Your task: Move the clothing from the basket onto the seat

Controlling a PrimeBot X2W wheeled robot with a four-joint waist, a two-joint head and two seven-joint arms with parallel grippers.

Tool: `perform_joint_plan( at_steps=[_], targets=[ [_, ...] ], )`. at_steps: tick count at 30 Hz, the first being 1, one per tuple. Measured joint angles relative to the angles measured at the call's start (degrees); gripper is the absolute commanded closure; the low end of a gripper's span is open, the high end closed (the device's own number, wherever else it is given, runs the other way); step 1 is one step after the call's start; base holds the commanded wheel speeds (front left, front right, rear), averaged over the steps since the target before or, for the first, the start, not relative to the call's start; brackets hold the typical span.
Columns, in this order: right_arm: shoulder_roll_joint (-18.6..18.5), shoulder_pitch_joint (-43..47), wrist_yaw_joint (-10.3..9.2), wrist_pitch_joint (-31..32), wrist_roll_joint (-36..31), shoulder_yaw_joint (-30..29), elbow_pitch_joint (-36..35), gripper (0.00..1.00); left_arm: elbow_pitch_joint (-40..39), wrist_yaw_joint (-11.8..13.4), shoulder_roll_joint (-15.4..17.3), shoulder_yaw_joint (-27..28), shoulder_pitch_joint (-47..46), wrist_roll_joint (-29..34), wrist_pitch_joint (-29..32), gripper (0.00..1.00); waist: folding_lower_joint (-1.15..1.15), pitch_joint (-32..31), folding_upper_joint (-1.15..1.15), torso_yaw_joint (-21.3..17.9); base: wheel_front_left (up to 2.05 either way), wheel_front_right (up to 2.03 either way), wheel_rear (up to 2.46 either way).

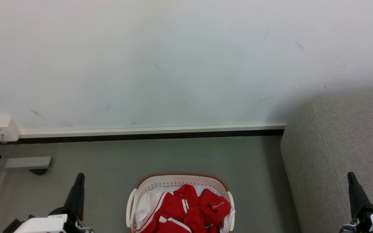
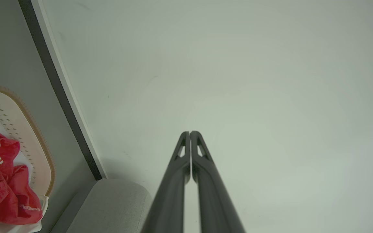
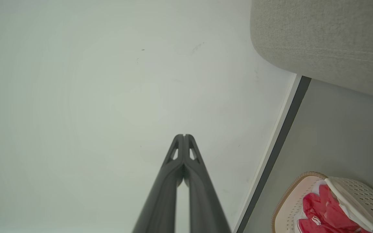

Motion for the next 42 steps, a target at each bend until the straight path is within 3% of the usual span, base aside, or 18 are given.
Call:
perform_joint_plan(
  at_steps=[42],
  targets=[
    [0.0,0.0,0.0,0.0,0.0,0.0,0.0,1.0,0.0,0.0,0.0,0.0,0.0,0.0,0.0,1.0,0.0,0.0,0.0,0.0,0.0,0.0,0.0]
  ],
)
